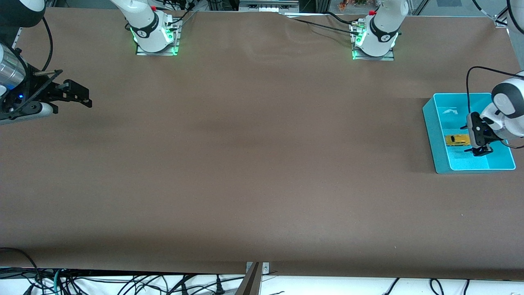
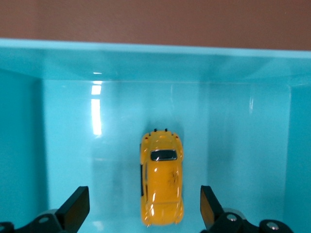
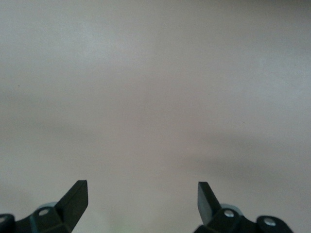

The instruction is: Wind and store yellow beetle car

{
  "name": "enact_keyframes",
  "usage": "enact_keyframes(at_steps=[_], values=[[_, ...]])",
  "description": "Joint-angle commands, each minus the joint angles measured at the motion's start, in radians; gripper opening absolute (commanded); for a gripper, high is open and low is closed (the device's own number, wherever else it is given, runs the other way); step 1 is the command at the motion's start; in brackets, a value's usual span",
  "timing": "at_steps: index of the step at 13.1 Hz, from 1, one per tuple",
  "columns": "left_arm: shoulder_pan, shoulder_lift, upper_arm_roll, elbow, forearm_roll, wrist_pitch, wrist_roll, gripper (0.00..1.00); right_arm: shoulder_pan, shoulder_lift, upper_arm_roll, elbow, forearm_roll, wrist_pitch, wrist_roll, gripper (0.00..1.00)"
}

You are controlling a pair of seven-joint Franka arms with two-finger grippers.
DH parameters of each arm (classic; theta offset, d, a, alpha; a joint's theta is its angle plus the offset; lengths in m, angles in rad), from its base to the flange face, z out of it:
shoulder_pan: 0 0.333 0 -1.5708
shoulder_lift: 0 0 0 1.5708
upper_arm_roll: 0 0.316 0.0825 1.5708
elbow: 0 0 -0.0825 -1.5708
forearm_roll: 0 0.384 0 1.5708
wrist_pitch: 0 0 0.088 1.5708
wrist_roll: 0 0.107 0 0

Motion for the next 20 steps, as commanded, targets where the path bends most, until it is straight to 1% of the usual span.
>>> enact_keyframes(at_steps=[1, 3, 5, 7, 8, 9, 10, 12, 14, 16, 17, 19, 20], values=[[-0.026, -0.100, -0.028, -0.004, -0.039, -0.063, -0.071, 1.00, 0.007, 0.008, -0.004, 0.023, -0.012, -0.016, 0.009, 1.00], [-0.079, -0.155, -0.038, 0.010, -0.115, -0.135, -0.187, 1.00, 0.007, 0.007, -0.004, 0.023, -0.012, -0.016, 0.010, 1.00], [-0.162, -0.164, -0.038, 0.106, -0.183, -0.238, -0.281, 1.00, 0.007, 0.008, -0.004, 0.023, -0.012, -0.016, 0.009, 1.00], [-0.252, -0.172, -0.038, 0.178, -0.183, -0.304, -0.463, 1.00, 0.007, 0.011, -0.004, 0.023, -0.012, -0.016, 0.010, 1.00], [-0.289, -0.196, -0.039, 0.200, -0.182, -0.345, -0.565, 1.00, 0.007, 0.010, -0.004, 0.023, -0.012, -0.016, 0.009, 1.00], [-0.350, -0.233, -0.044, 0.209, -0.182, -0.359, -0.723, 1.00, 0.007, 0.011, -0.004, 0.023, -0.012, -0.016, 0.009, 1.00], [-0.392, -0.255, -0.044, 0.211, -0.182, -0.367, -0.825, 1.00, 0.007, 0.011, -0.004, 0.023, -0.012, -0.016, 0.009, 1.00], [-0.444, -0.272, -0.044, 0.237, -0.185, -0.376, -1.029, 1.00, 0.007, 0.011, -0.004, 0.023, -0.012, -0.016, 0.009, 1.00], [-0.480, -0.284, -0.044, 0.252, -0.183, -0.392, -1.234, 1.00, 0.007, 0.010, -0.004, 0.023, -0.012, -0.016, 0.009, 1.00], [-0.492, -0.307, -0.044, 0.252, -0.183, -0.396, -1.463, 1.00, 0.007, 0.010, -0.004, 0.023, -0.012, -0.016, 0.009, 1.00], [-0.494, -0.321, -0.044, 0.252, -0.177, -0.410, -1.546, 1.00, 0.007, 0.010, -0.004, 0.023, -0.012, -0.016, 0.009, 1.00], [-0.492, -0.338, -0.044, 0.269, -0.172, -0.524, -1.699, 1.00, 0.007, 0.011, -0.004, 0.023, -0.012, -0.016, 0.009, 1.00], [-0.492, -0.335, -0.042, 0.304, -0.162, -0.600, -1.811, 1.00, 0.007, 0.011, -0.004, 0.023, -0.012, -0.016, 0.009, 1.00]])
